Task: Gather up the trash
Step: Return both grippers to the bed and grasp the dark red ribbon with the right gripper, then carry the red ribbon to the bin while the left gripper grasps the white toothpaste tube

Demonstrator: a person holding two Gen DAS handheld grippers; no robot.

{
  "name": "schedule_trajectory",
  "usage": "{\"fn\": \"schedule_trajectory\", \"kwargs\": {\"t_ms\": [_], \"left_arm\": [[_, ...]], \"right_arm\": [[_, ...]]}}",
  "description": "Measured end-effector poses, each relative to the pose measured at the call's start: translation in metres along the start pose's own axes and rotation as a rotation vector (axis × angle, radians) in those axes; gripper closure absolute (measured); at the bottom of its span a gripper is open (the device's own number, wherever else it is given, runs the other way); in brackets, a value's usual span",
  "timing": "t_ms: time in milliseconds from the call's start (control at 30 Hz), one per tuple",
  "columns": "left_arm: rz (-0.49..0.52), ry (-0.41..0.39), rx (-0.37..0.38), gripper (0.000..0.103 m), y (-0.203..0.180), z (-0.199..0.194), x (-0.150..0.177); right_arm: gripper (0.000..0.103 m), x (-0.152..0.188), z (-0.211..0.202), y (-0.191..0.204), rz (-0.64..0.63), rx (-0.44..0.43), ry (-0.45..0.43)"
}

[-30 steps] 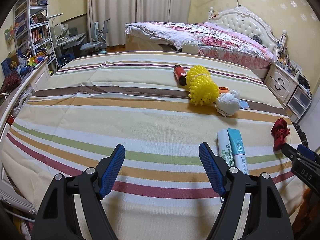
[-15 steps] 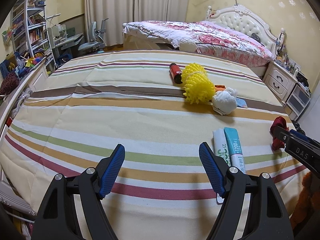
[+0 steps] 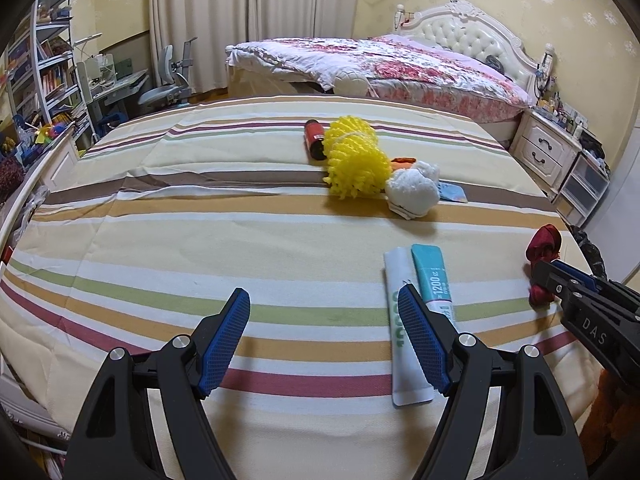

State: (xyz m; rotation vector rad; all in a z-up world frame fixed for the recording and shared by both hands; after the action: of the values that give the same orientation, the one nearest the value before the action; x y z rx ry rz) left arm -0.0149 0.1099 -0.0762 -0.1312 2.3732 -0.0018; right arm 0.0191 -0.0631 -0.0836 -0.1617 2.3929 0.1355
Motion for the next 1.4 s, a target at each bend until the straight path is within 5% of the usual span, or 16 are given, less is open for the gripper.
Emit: {"fn": "schedule_trajectory", "kwargs": {"t_ms": [267, 467, 633, 1100, 1400], "left_arm": [[0.029, 0.029, 0.029, 0.029, -0.016, 0.01, 0.002], [0.064, 0.045, 0.04, 0.049, -0.025, 0.013, 0.008], [0.089, 0.027, 0.039, 0.083, -0.025, 0.007, 0.012], [0.081, -0.054, 0.09, 0.087, -0.031, -0.013, -0.003], [0.142, -0.13, 0.177, 0.087, -0.081, -0.021, -0.035]], "right_arm": [[0.081, 0.004, -0.002, -0.004, 0.016, -0.021, 0.001], [0.081, 0.005, -0.001, -0.004, 0.02, -0.029, 0.0], [0.081, 0.005, -0.001, -0.005, 0.02, -0.033, -0.004], [0.082, 0.0, -0.016, -0.012, 0.021, -0.021, -0.055], [0.082, -0.022, -0.036, -0.064, 0.089, 0.077, -0.136]]}}
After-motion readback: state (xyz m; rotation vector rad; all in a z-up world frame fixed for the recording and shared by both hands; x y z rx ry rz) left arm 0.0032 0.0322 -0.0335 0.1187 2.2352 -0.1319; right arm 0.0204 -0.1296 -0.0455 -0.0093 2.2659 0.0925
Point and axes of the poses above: each gripper's, at about its wrist camera, not at the fingertips, and z roughly the way its jaws point, y to its left, x to its underside, the point moved 4 cm from there along z, roughly the way its jaws point, and after that the axes turned 1 degree about -y, right-handed, at the moved point
